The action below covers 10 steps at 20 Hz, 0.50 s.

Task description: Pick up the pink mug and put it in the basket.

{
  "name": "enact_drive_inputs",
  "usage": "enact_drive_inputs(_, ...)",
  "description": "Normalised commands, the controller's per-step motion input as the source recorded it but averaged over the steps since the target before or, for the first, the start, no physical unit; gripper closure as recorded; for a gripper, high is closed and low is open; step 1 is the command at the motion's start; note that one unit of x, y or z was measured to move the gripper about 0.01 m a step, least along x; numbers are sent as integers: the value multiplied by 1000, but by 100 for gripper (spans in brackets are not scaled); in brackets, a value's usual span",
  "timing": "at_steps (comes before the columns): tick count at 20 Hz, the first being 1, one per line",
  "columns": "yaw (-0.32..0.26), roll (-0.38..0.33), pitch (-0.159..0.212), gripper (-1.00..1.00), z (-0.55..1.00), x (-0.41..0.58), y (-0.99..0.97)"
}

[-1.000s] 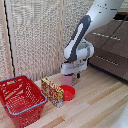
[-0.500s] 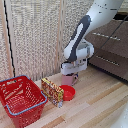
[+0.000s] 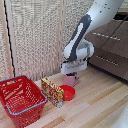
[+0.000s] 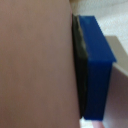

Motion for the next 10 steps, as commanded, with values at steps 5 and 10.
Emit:
enact_drive_inputs(5,0,135,67,100,560,158,-32)
enact_drive_inputs(10,0,123,14,100,637,358,0)
